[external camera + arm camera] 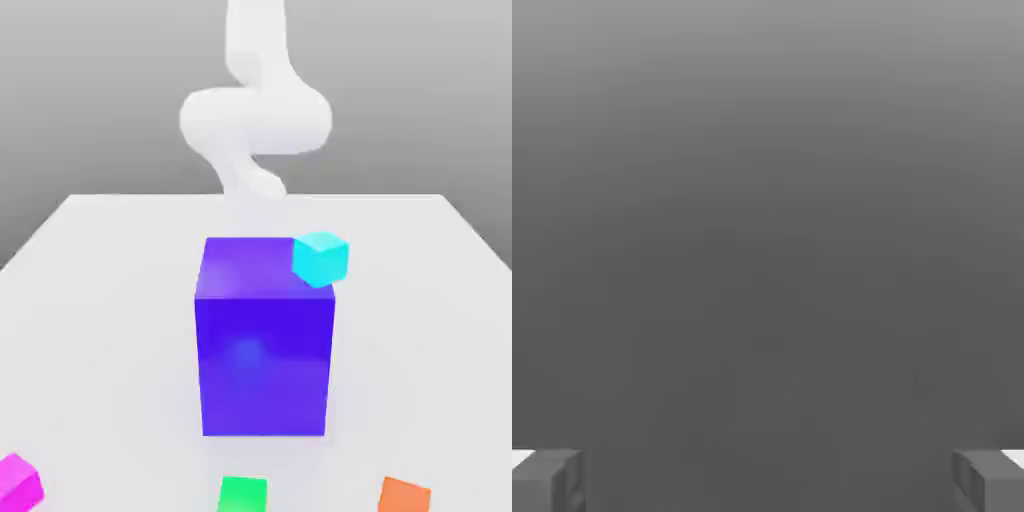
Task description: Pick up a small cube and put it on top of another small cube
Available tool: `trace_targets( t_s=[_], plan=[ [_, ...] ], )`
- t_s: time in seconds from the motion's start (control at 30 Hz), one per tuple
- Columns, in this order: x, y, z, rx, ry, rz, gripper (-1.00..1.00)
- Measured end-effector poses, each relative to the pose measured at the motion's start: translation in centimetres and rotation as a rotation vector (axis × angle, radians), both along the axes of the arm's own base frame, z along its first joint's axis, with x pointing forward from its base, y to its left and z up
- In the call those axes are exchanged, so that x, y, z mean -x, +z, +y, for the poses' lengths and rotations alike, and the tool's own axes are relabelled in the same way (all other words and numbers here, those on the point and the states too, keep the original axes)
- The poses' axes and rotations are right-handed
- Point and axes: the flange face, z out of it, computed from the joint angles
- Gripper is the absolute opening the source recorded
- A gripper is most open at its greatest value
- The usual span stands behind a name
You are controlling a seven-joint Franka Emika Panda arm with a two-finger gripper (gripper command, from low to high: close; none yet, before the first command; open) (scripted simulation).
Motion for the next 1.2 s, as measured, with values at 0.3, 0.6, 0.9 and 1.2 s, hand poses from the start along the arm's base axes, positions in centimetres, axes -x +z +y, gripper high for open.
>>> trace_targets(
  t_s=[0.3, 0.6, 0.9, 1.2],
  plan=[
    [-9.4, -11.9, -7.3, -0.093, -0.122, 0.216, 0.0],
    [-13.7, -26.2, -15.6, -0.163, -0.281, 0.419, 0.0],
    [-12.6, -41.7, -23.1, -0.199, -0.445, 0.621, 0.0],
    [-10.1, -55.4, -26.6, -0.203, -0.53, 0.72, -1.0]
  ],
)
